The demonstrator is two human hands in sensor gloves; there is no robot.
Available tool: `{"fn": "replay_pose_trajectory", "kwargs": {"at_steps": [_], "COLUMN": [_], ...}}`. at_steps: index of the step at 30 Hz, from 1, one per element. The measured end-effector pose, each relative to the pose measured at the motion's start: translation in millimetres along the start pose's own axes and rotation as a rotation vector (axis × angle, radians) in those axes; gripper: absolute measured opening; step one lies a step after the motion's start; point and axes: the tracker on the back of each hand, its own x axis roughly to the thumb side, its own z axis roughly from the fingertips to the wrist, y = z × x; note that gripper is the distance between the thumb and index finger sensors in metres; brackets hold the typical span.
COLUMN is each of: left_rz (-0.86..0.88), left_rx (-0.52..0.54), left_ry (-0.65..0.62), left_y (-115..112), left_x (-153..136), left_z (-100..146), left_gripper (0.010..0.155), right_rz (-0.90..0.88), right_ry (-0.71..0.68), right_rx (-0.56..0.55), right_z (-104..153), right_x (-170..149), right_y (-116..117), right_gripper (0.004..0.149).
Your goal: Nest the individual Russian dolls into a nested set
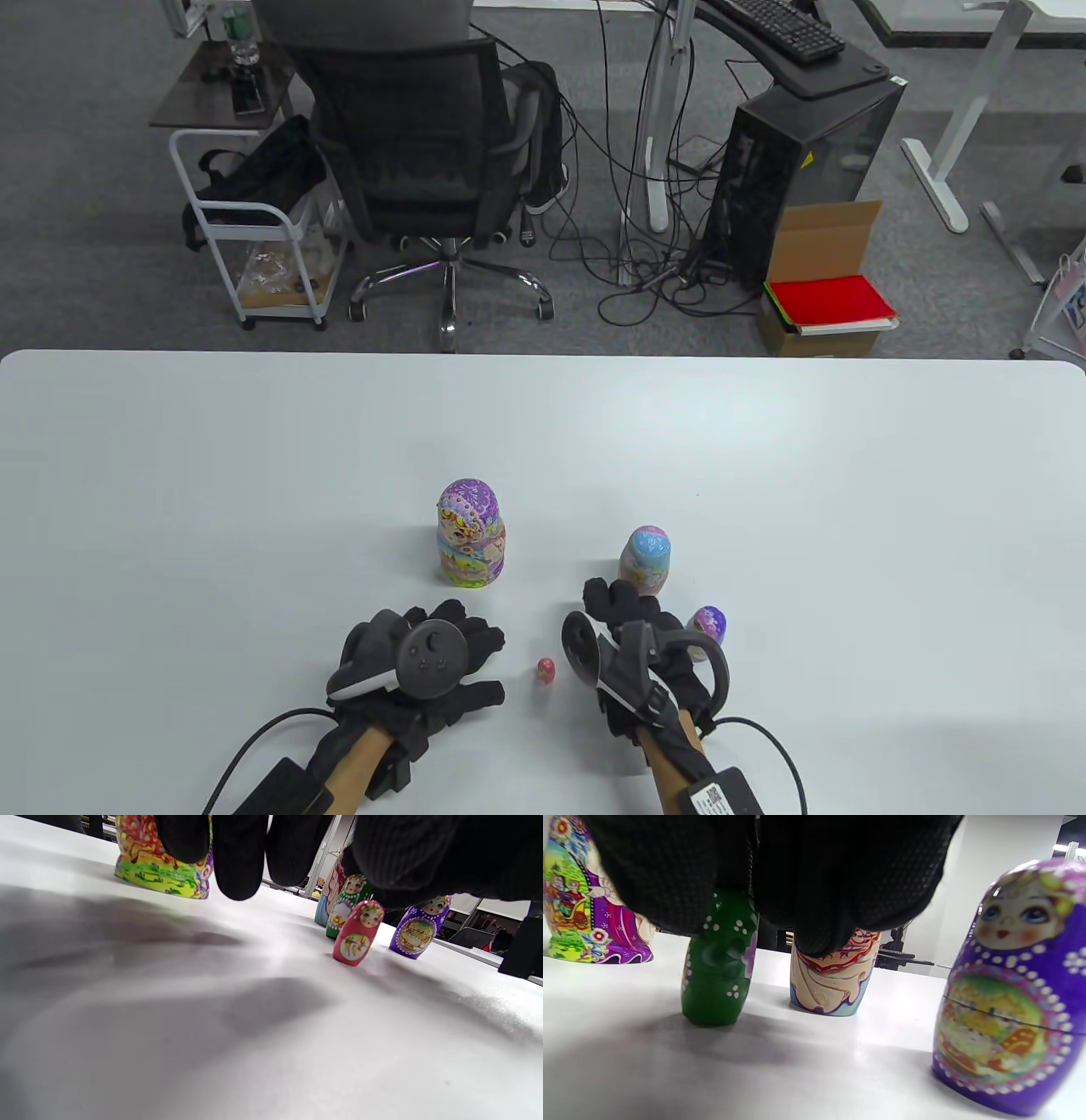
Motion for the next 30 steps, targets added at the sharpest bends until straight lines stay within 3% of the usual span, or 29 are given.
{"fn": "replay_pose_trajectory", "kwargs": {"at_steps": [5, 10, 17, 20, 22, 26, 30], "left_rz": [-0.001, -0.001, 0.000, 0.002, 0.006, 0.098, 0.147], "left_rx": [0.001, 0.002, 0.021, 0.071, 0.135, 0.247, 0.350], "left_ry": [0.000, -0.003, -0.005, 0.004, 0.017, -0.021, -0.035], "left_y": [-0.3, -0.6, 0.5, 2.7, 4.9, 8.7, 15.9], "left_x": [0.1, 0.8, 0.9, 1.7, 3.0, 8.9, 12.3], "left_z": [0.0, -0.1, 0.6, 2.4, 4.2, 9.3, 14.8], "left_gripper": [0.073, 0.073, 0.072, 0.075, 0.082, 0.086, 0.079], "right_rz": [0.005, -0.046, -0.189, -0.355, -0.577, -0.950, -1.068], "right_ry": [-0.017, -0.006, 0.042, 0.050, 0.029, -0.010, -0.083], "right_rx": [-0.019, -0.128, -0.068, -0.112, -0.114, -0.026, 0.013], "right_z": [1.1, 0.3, -3.3, 2.2, 5.2, 6.1, 8.4], "right_x": [6.8, 11.9, 0.2, -12.1, -18.8, -14.8, -3.4], "right_y": [1.6, 7.9, 6.1, -6.5, -15.4, -17.2, -14.8], "right_gripper": [0.058, 0.049, 0.049, 0.049, 0.049, 0.049, 0.049]}}
